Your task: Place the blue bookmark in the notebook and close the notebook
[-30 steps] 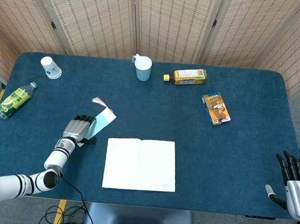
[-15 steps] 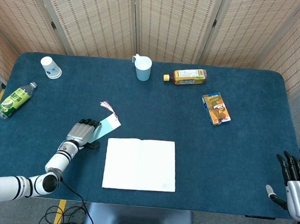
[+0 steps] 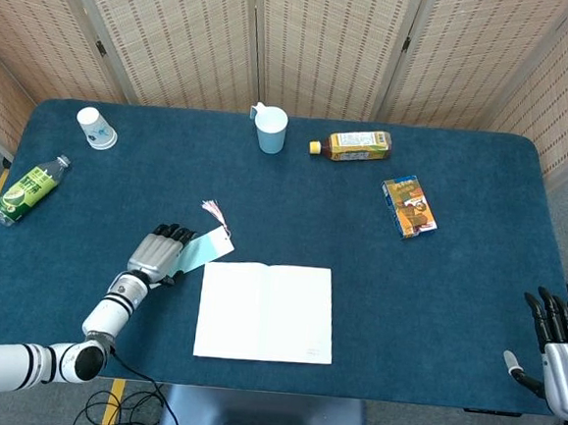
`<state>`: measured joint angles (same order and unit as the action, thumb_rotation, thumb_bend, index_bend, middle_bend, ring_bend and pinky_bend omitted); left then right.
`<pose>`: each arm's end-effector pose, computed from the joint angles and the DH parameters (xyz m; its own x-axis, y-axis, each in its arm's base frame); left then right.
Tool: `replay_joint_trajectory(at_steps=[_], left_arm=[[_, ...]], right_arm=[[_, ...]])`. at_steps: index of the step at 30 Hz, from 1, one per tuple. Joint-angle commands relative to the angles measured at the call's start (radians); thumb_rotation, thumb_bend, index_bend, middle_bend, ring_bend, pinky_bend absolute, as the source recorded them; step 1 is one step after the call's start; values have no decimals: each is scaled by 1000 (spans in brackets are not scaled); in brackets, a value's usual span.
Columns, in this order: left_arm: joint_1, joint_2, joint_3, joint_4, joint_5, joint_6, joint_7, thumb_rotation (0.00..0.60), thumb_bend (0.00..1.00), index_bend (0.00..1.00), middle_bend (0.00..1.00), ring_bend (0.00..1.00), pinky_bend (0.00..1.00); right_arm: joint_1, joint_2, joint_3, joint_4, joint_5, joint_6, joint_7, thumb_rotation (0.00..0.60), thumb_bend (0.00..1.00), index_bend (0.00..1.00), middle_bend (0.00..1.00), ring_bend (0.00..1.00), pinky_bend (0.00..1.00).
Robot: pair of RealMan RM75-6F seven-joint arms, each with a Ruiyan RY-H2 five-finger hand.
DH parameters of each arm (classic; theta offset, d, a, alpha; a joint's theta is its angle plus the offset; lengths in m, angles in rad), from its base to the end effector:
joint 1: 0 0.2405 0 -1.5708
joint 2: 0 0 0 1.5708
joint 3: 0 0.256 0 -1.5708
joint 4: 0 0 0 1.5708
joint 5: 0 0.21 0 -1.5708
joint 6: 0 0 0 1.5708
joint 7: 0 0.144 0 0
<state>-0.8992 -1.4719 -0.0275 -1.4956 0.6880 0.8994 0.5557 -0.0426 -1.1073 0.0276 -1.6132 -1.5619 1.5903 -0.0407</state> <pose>-0.1817 0.3566 -0.0121 0.5951 0.4155 0.6879 0.8028 -0.2697 -0.5317 -0.3191 -0.1362 0.1700 0.4468 0.0277 0.8942 -0.8941 0.0478 0.4453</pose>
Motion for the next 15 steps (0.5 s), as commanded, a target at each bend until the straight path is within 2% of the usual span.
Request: replay_joint_trajectory(at_steps=[1,15], left_arm=[[7,-17,7,15,-1,6,13,600,427,97,92,0,111],[18,-92,8,107,0,28,69,600,400,96,72,0,111]], right_arm=[[0,-1,0,3,0,-1,3,600,211,0,26,0,0],[-2,-3,1,12,4,1,12,600,211,0,25,0,0]])
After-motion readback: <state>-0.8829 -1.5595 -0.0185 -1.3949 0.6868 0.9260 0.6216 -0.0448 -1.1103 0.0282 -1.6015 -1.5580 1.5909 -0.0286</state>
